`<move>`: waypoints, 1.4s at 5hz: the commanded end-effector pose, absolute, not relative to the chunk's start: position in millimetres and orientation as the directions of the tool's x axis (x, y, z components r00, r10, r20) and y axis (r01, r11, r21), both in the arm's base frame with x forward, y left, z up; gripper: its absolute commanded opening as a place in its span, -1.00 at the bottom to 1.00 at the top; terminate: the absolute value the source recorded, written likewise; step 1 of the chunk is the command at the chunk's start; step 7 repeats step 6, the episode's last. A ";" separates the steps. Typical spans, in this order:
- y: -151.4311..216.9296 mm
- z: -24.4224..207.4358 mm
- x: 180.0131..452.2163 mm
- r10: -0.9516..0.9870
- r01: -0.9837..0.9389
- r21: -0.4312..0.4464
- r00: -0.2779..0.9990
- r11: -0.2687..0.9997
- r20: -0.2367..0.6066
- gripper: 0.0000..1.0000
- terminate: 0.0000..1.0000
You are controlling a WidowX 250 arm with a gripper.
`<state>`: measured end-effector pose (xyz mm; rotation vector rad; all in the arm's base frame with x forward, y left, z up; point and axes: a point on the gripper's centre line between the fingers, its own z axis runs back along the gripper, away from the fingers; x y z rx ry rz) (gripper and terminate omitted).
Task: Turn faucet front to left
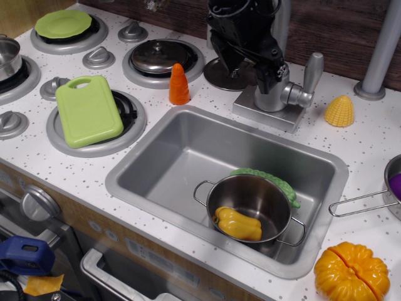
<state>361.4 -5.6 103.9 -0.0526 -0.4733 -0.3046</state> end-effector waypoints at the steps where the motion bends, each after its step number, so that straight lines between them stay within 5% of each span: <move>1: 4.0 125.2 374.4 -0.299 0.319 0.043 0.820 0.947 0.488 1.00 -1.00; 5: 32.7 121.7 395.8 -0.361 0.386 0.058 0.784 0.921 0.506 1.00 -1.00; 6: 35.9 121.0 399.8 -0.370 0.394 0.066 0.777 0.917 0.510 1.00 1.00; 7: 35.9 121.0 399.8 -0.370 0.394 0.066 0.777 0.917 0.510 1.00 1.00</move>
